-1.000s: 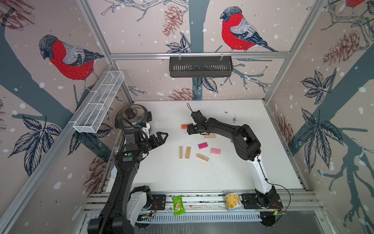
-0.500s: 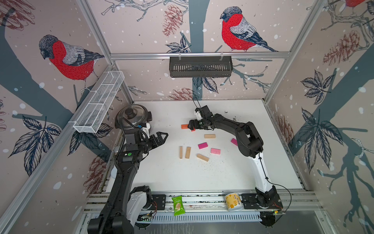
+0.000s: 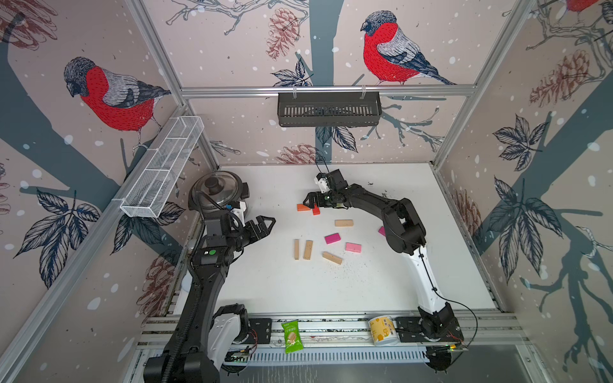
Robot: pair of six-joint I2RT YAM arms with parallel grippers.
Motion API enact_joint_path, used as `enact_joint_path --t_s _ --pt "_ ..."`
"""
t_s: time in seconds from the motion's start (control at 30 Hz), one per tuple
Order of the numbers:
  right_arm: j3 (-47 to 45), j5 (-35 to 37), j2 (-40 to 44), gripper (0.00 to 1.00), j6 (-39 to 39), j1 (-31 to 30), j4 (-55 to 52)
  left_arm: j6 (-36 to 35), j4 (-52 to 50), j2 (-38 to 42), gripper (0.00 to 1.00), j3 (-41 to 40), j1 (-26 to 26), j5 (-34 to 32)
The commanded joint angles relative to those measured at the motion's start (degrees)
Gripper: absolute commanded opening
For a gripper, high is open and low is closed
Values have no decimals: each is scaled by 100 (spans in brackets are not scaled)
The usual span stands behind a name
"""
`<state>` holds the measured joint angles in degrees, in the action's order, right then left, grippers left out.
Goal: Assemble the letter p with building blocks
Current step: Assemble the building block at the center of the board, then adjust the building block at the center of the board.
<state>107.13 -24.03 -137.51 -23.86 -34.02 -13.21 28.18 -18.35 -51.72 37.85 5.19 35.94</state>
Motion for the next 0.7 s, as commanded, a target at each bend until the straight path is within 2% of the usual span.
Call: enact_joint_path --t_s 0.0,0.67 --pt "-120 -75 -60 100 -73 -60 -505 -1 177 1 97 -8 23 70" --pt "-937 -36 300 100 -462 -92 18 2 174 4 97 -12 24 76"
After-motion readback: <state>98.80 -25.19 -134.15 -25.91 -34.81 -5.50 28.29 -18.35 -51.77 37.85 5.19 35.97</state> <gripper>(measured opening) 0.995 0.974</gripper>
